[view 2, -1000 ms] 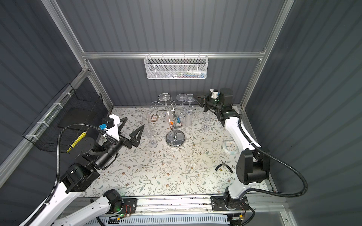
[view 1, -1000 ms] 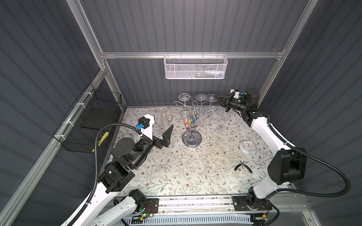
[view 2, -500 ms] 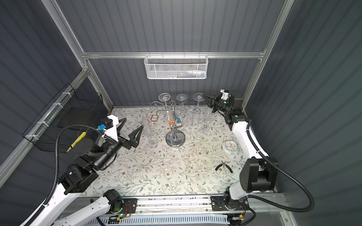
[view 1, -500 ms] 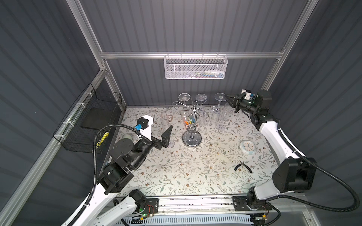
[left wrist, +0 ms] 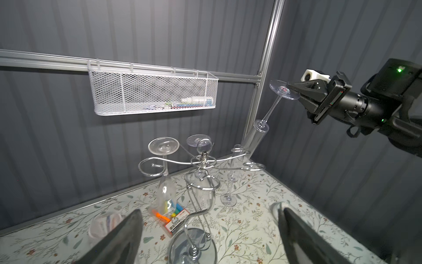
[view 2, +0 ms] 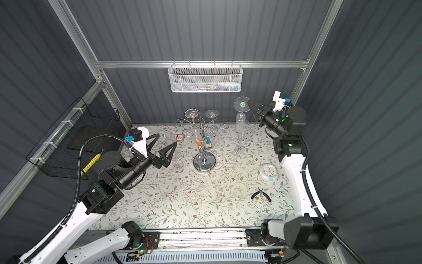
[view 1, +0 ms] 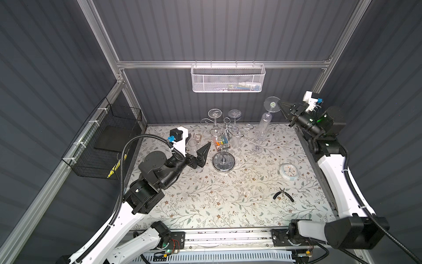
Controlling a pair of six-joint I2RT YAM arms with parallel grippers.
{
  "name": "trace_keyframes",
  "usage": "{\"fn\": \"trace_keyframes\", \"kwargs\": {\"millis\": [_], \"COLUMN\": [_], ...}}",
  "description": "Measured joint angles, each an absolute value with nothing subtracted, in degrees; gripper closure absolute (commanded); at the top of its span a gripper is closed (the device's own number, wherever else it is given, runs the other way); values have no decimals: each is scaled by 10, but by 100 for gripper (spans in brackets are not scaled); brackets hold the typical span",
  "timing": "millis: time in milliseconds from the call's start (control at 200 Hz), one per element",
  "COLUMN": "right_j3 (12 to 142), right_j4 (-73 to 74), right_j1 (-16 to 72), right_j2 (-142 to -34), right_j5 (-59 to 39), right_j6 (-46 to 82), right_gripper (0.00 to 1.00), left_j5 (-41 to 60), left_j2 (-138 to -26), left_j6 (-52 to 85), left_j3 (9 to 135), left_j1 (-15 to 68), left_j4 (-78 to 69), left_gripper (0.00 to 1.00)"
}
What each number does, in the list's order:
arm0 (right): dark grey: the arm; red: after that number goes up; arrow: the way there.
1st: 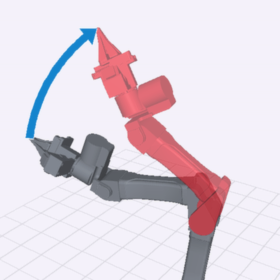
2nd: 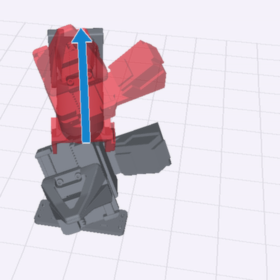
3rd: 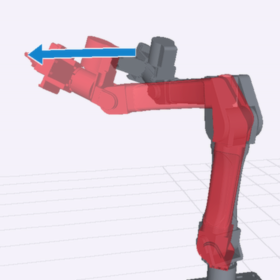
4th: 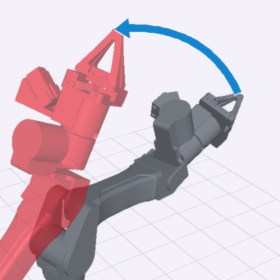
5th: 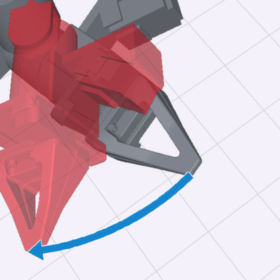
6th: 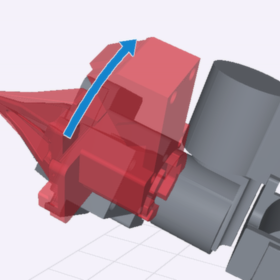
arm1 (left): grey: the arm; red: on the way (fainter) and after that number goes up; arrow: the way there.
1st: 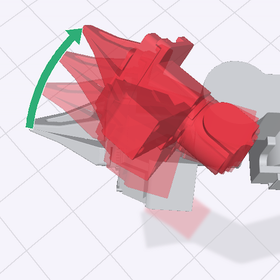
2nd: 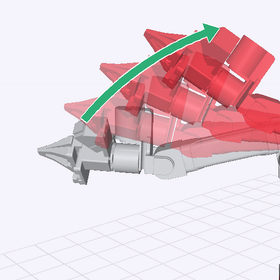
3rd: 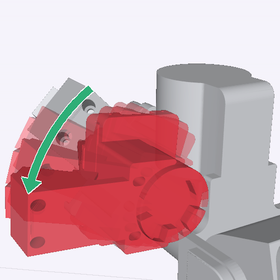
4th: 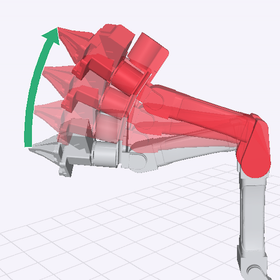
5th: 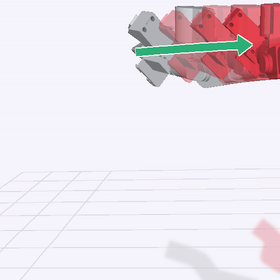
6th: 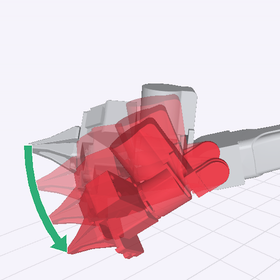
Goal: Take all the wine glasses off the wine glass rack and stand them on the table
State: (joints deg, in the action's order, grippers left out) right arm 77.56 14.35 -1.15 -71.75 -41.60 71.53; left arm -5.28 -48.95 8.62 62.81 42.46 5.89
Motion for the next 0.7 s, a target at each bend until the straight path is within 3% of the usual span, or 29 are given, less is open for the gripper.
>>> {"fn": "trace_keyframes", "kwargs": {"millis": [240, 700], "right_j3": [699, 558], "right_j4": [283, 610], "right_j1": [-11, -9], "right_j2": [-644, -659], "right_j5": [-411, -469], "right_j6": [620, 560], "right_gripper": [100, 100], "left_j5": [13, 75], "left_j2": [-560, -624], "left_j6": [188, 394], "left_j3": [656, 656], "left_j1": [425, 425], "left_j4": [-17, -150], "left_gripper": [6, 4]}}
